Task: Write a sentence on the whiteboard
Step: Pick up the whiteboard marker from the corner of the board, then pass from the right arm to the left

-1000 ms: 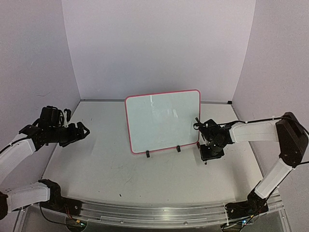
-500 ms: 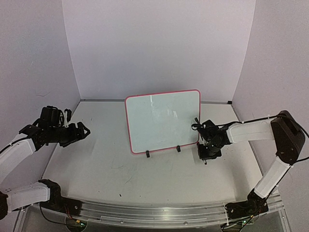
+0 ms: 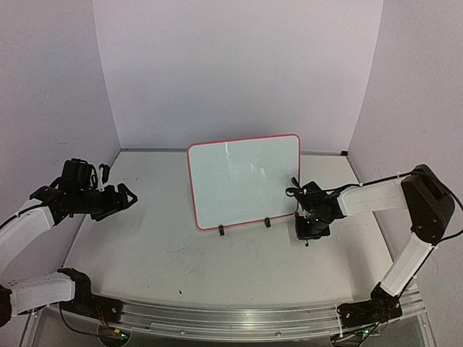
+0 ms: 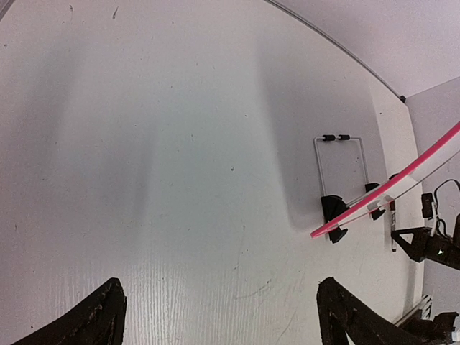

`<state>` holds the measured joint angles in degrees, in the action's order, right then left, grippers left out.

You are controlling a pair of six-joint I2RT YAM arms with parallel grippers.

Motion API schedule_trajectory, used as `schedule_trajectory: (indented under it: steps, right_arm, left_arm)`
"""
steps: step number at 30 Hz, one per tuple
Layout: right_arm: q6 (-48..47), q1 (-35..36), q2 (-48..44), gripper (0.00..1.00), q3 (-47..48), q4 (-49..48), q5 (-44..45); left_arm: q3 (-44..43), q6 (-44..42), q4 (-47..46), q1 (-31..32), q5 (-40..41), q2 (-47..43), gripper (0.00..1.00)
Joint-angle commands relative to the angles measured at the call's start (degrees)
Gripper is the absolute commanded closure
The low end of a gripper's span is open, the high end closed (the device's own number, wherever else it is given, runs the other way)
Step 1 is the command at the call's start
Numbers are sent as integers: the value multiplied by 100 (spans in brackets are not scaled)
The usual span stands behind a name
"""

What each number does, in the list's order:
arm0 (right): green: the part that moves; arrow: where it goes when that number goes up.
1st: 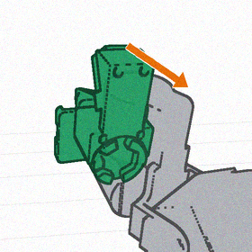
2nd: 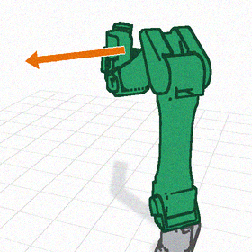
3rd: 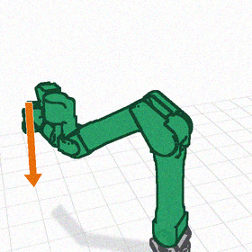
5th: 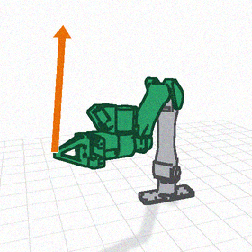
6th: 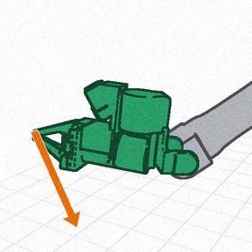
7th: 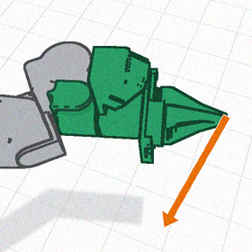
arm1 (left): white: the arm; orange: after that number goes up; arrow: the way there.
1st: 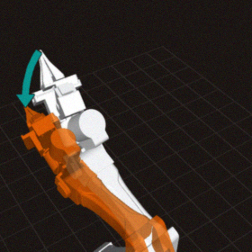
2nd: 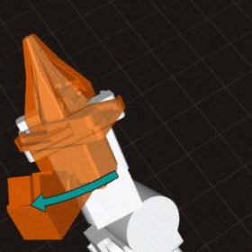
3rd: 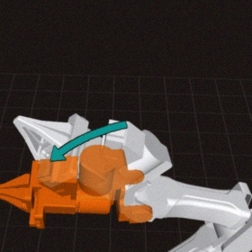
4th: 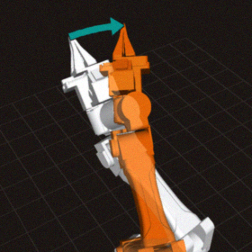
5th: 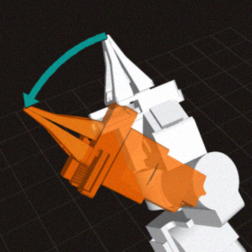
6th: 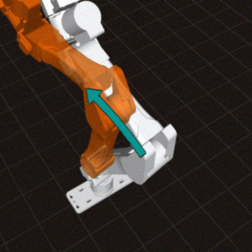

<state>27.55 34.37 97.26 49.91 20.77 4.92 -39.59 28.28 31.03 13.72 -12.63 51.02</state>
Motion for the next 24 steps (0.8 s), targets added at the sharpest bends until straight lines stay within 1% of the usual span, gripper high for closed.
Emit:
schedule_trajectory:
  steps: [1, 2, 3, 6, 9, 13, 17, 20, 22, 24]
  right_arm:
    - [87, -25, -142, 95, -215, 21, 186]
    - [129, -26, -214, 99, -233, 54, 239]
    - [169, -27, -315, 100, -260, 142, 308]
    - [368, -19, -826, 100, -413, 465, 538]
    - [508, -19, -1572, 100, -678, 738, 613]
    - [121, 119, -2940, 100, -1025, 645, 64]
    - [-332, 398, -4217, 100, -1078, 375, -773]
    - [-395, 479, -4533, 100, -866, 151, -1314]
    - [-425, 543, -4423, 100, -609, 59, -1623]
    - [-491, 721, -4123, 100, -295, -15, -1769]
  left_arm:
    - [-145, -151, 127, 19, -163, -135, 9]
    - [-146, -164, 130, 22, -207, -162, 9]
    - [-145, -186, 126, 23, -301, -188, 9]
    - [-266, -280, 243, 60, -653, -264, 13]
    - [-379, -275, 413, 133, -900, -359, 13]
    - [-448, -64, 495, 207, -1312, -346, 12]
    - [-599, 350, 162, 449, -1801, -254, 13]
    - [-892, 604, -107, 728, -1863, -169, 12]
    - [-1154, 697, -165, 914, -1860, -18, 12]
    - [-1405, 754, -155, 1133, -1802, 179, 13]
